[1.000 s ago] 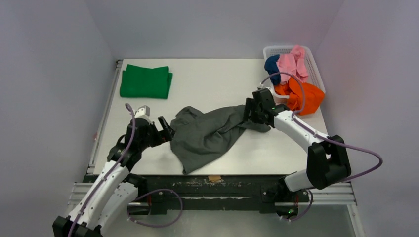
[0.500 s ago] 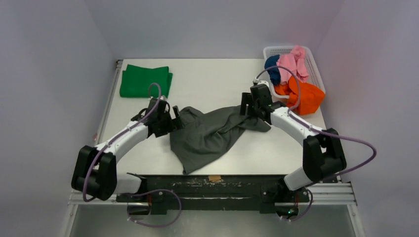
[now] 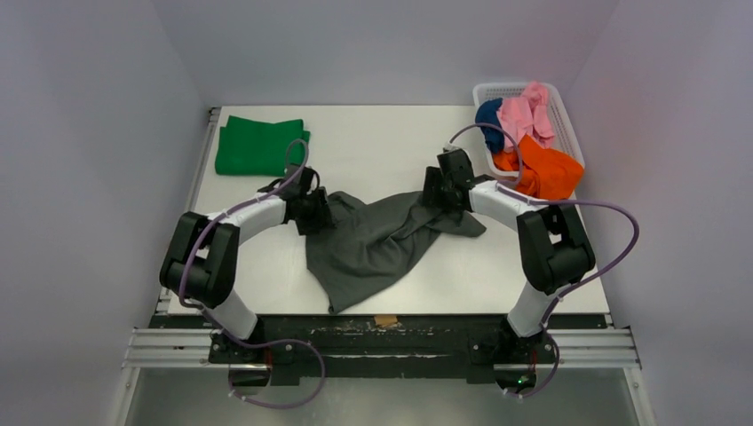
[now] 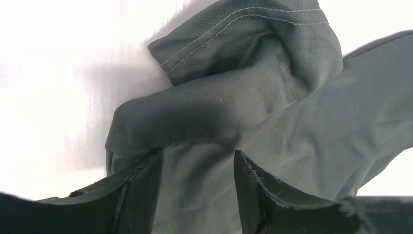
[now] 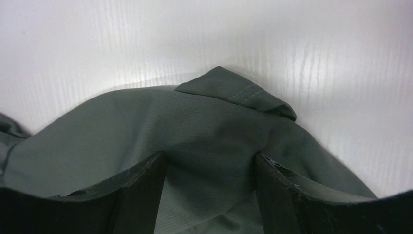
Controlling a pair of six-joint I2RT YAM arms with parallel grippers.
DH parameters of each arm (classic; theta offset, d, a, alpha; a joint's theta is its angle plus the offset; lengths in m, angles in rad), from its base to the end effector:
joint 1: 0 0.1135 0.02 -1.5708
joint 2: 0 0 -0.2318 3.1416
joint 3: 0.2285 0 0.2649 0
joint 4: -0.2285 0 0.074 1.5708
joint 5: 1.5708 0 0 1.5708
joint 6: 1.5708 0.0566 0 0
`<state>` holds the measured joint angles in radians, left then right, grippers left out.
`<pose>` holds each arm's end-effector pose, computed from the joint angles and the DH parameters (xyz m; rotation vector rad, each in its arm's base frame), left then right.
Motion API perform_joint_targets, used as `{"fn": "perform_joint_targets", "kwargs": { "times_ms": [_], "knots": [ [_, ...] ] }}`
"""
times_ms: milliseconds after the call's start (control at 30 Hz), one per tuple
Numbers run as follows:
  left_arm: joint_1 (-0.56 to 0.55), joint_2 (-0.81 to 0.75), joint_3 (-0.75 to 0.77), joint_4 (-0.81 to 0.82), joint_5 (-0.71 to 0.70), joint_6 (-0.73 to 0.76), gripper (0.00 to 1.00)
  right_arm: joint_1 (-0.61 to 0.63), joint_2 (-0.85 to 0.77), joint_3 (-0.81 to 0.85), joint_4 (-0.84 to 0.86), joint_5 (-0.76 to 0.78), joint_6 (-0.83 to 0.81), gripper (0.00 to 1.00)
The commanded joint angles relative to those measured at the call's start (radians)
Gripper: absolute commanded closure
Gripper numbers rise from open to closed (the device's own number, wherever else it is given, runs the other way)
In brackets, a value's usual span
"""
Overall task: Fold and stack the t-shirts
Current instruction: Flatten out the tshirt
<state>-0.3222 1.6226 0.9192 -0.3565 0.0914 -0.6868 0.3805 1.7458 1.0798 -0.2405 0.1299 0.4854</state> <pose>0.3126 -0.1098 0.1101 -0.4582 2.6635 -0.4493 0.3560 0.1345 0.1271 0.1855 2.4718 0.2123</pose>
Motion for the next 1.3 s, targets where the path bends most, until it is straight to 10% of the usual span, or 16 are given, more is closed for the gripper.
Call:
{"fn": "perform_joint_targets", "kwargs": {
  "times_ms": [0, 100, 333, 767, 967, 1267],
  "knots": [
    [-0.005, 0.052, 0.050, 0.025, 0.057, 0.023, 0.58, 0.005, -0.007, 0.000, 0.124, -0.083, 0.048, 0.42],
    [-0.004, 0.061, 0.074, 0.016, 0.050, 0.036, 1.00, 0.007, 0.000, 0.011, 0.127, -0.058, 0.050, 0.57],
    [-0.004, -0.077, 0.039, 0.055, -0.001, 0.066, 1.00, 0.007, -0.035, 0.015, 0.107, 0.045, 0.056, 1.00],
    [-0.022, -0.577, -0.100, 0.017, -0.084, 0.101, 1.00, 0.007, -0.500, -0.153, 0.139, -0.076, 0.025, 1.00],
    [-0.022, -0.375, -0.054, -0.054, -0.041, 0.086, 0.42, 0.007, -0.464, -0.191, 0.129, -0.121, 0.052, 1.00],
    [-0.030, 0.059, 0.227, -0.086, 0.018, 0.170, 0.28, 0.005, -0.410, -0.215, 0.131, -0.116, 0.040, 1.00]
  ]
}}
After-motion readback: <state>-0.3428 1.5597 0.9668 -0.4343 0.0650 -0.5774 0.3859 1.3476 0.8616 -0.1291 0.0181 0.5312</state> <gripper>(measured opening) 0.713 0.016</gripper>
